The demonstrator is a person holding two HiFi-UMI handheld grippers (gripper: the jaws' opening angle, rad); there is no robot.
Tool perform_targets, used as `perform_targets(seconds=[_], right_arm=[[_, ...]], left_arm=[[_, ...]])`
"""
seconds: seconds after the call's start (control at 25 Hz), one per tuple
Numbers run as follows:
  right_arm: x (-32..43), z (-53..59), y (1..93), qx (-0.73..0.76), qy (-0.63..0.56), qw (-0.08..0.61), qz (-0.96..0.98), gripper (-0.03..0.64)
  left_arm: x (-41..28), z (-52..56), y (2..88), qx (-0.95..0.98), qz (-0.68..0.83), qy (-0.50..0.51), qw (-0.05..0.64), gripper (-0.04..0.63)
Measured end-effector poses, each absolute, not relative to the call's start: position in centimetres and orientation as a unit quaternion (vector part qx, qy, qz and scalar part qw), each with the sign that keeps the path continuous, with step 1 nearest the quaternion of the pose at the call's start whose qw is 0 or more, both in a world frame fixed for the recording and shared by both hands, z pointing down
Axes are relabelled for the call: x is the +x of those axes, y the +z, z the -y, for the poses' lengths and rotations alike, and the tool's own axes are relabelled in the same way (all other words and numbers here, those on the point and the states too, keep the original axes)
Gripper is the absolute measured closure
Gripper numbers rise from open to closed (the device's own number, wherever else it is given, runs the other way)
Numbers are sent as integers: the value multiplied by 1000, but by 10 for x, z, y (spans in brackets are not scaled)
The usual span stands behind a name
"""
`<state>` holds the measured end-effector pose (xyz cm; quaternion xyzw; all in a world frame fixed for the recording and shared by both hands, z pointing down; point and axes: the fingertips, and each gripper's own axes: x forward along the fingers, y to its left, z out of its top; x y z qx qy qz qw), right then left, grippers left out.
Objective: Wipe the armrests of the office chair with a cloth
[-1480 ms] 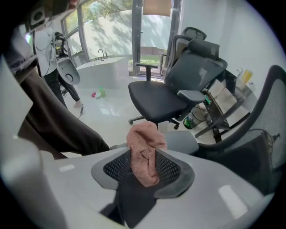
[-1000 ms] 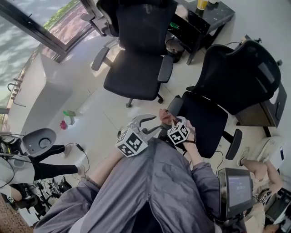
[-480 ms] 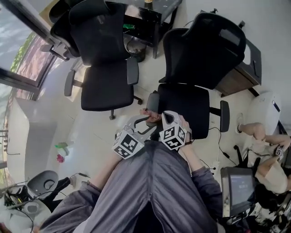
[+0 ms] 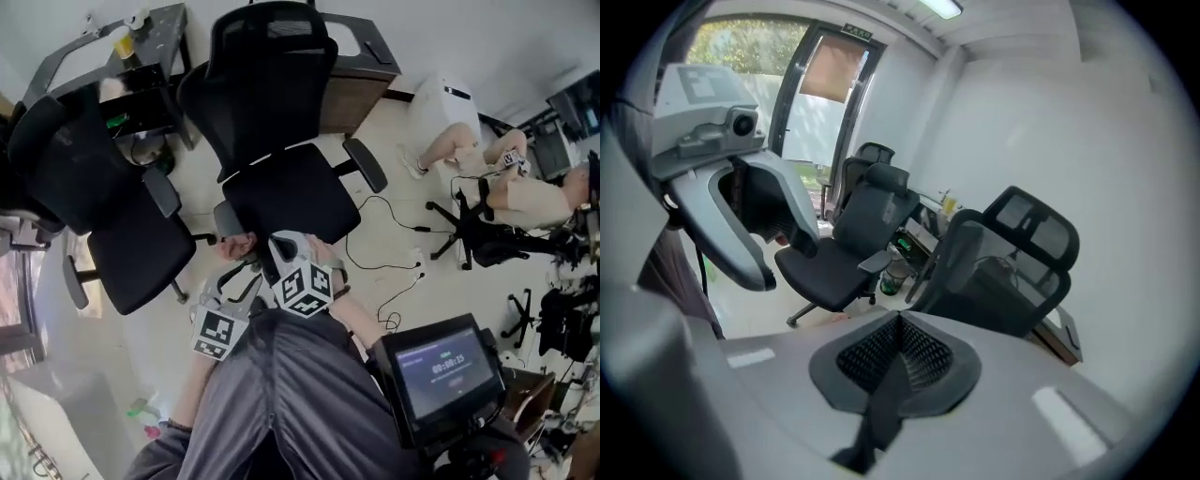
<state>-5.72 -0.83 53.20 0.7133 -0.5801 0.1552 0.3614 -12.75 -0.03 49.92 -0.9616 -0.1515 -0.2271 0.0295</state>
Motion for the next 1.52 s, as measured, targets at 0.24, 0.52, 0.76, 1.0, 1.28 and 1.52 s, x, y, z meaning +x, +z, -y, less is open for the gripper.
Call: perform_targets(seconds=[0.24, 0.52, 0.76, 1.0, 1.28, 1.52], right_arm=[[-60, -22, 499, 756, 130, 366, 527, 615], [-60, -43, 481, 789, 119, 355, 487, 615], [-49, -61, 476, 798, 125, 354, 471, 615], [-30, -89, 459, 817, 118, 349, 445, 615], [-19, -111, 452, 825, 122, 349, 427, 615], [-7, -119, 457, 822, 126, 364, 418, 617]], left_arm=[[-132, -17, 483, -966, 173, -192, 10, 431], [-128, -35, 474, -960, 213, -181, 26, 431], [-107, -58, 463, -952, 247, -176, 30, 431], [-82, -88, 454, -943, 277, -176, 49, 431], [-71, -110, 448, -937, 297, -175, 60, 431], [-67, -112, 454, -935, 301, -180, 60, 431]])
